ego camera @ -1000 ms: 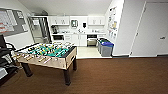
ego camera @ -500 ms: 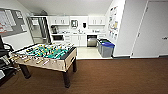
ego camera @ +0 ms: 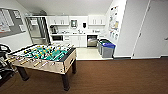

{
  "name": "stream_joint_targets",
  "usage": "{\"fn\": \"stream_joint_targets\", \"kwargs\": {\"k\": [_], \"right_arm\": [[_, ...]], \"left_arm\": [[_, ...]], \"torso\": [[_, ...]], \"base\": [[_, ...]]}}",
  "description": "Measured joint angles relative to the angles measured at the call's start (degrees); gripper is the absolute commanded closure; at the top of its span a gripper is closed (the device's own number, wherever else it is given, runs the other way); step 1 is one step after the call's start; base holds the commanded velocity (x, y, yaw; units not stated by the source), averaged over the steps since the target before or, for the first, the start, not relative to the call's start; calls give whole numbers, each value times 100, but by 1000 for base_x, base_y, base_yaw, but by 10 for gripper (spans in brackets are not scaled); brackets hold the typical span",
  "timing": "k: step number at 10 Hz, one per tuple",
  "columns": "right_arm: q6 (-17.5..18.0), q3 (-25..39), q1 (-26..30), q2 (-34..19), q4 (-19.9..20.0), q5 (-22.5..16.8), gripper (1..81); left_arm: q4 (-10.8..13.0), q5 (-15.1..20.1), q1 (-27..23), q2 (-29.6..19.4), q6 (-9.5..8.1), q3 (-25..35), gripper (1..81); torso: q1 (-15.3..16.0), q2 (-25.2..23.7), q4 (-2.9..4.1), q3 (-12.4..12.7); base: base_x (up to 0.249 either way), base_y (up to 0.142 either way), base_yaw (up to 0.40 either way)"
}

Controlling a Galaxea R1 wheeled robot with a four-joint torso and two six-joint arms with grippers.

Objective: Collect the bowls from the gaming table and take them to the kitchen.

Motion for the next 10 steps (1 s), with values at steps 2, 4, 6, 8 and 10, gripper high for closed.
{"fn": "stream_joint_targets", "kwargs": {"k": [2,4,6,8,10], "right_arm": [[0,0,13,0,0,7,811],[2,0,-2,0,0,-1,811],[0,0,22,2,0,13,811],[0,0,13,0,0,-1,811],[0,0,11,2,0,2,811]], "left_arm": [[0,-4,-13,0,0,0,811],[0,0,2,5,0,0,811],[0,-4,-13,13,0,0,811],[0,0,2,13,0,0,811],[0,-1,-2,13,0,0,811]], "torso": [[2,0,0,0],[0,0,0,0],[2,0,0,0],[2,2,0,0],[2,2,0,0]], "base": [[161,0,0],[161,0,0],[161,0,0],[161,0,0],[161,0,0]]}}
